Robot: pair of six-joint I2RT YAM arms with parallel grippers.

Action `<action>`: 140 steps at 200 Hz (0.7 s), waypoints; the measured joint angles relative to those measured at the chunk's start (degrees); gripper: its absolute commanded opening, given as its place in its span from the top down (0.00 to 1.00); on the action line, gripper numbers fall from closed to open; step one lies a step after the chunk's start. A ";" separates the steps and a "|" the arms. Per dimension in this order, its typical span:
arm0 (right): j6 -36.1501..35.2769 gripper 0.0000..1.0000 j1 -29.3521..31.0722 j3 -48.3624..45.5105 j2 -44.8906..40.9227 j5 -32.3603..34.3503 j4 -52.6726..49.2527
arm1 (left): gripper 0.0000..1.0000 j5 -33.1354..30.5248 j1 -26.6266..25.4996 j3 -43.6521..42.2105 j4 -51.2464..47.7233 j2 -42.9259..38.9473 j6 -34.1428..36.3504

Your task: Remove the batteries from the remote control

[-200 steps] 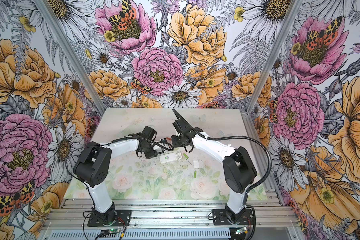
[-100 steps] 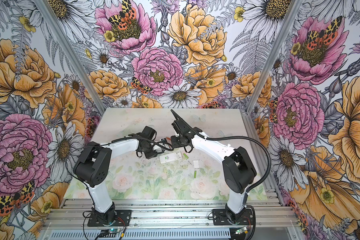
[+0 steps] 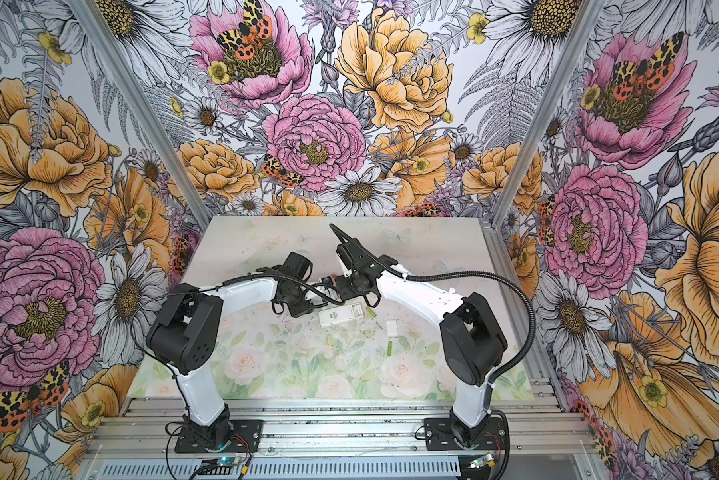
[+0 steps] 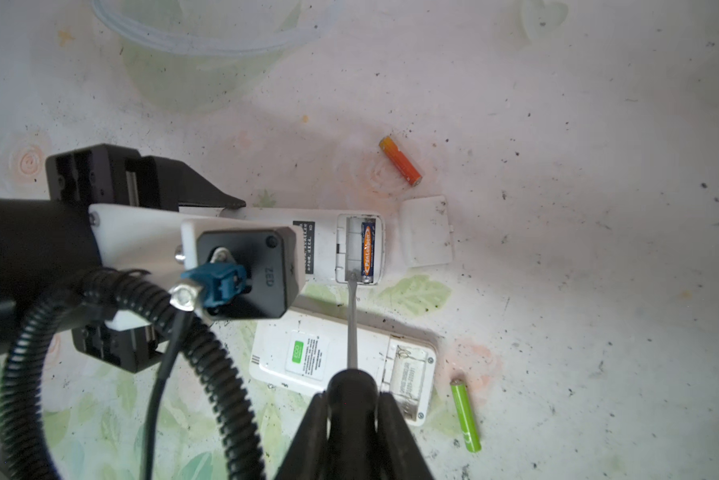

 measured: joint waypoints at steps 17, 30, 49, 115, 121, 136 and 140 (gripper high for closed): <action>-0.74 1.00 0.00 0.00 0.00 0.04 -0.57 | 1.00 -0.09 0.00 0.00 0.02 0.00 0.02; -1.20 1.00 0.00 0.00 0.00 0.24 -0.90 | 1.00 -0.11 0.00 -0.02 0.02 0.00 0.02; -1.60 1.00 0.00 0.00 0.00 0.55 -1.18 | 1.00 -0.11 0.00 0.00 0.02 0.00 0.22; -4.63 1.00 1.03 1.09 0.04 2.91 -2.54 | 1.00 -0.15 0.00 0.00 0.04 -0.02 0.42; -4.85 1.00 1.29 1.25 0.11 3.26 -2.82 | 1.00 -0.15 0.00 0.00 0.04 -0.02 0.42; -5.70 1.00 1.88 1.57 0.31 4.48 -3.19 | 1.00 -0.15 0.00 0.00 0.04 -0.02 0.42; -5.88 1.00 2.08 1.62 0.33 4.87 -3.23 | 1.00 -0.13 0.00 0.00 0.02 -0.02 0.42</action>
